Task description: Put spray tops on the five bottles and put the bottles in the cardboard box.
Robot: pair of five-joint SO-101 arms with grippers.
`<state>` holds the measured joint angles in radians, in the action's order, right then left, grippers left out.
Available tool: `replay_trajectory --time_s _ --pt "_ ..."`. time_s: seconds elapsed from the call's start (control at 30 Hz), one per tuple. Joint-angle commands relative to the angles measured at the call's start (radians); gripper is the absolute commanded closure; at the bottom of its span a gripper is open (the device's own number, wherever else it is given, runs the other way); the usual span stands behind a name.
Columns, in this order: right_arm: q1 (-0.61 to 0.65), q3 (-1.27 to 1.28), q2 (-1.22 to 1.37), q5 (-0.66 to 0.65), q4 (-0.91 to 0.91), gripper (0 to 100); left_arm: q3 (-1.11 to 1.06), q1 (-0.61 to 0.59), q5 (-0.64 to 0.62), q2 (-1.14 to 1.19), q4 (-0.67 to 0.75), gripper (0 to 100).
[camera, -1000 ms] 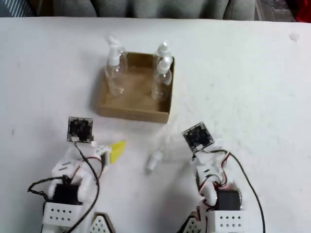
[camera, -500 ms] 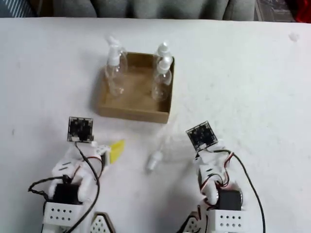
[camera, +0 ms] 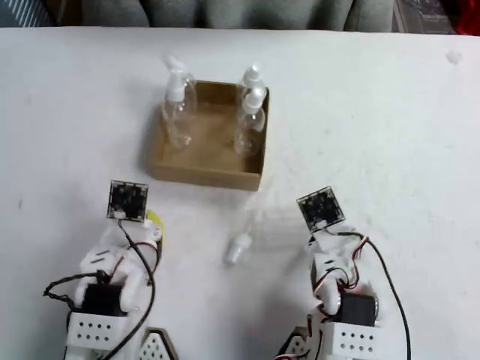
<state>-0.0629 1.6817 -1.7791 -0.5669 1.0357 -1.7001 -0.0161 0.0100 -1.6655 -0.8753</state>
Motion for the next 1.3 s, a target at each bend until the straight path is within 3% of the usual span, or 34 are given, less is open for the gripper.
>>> replay_trajectory --time_s 0.0,0.3,0.57,0.87,1.13,1.27 --pt "-0.061 -0.034 0.01 -0.005 -0.007 98.2 0.0 -0.004 0.069 -0.016 -0.02 98" --pt "-0.096 -0.249 0.012 -0.005 0.177 98.2 0.0 -0.002 0.242 -0.019 -0.068 98" --pt "-0.136 -0.379 0.246 0.074 0.148 98.2 0.0 -0.008 0.316 -0.019 -0.068 98" --pt "-0.128 -0.614 0.719 0.316 0.084 97.7 0.0 -0.008 0.313 -0.019 -0.068 98" --pt "-0.124 -0.732 0.892 0.68 0.044 85.6 0.0 -0.008 0.311 -0.019 -0.068 98" --pt "-0.064 -0.74 0.935 0.864 -0.033 85.0 0.0 -0.008 0.311 -0.019 -0.068 98"
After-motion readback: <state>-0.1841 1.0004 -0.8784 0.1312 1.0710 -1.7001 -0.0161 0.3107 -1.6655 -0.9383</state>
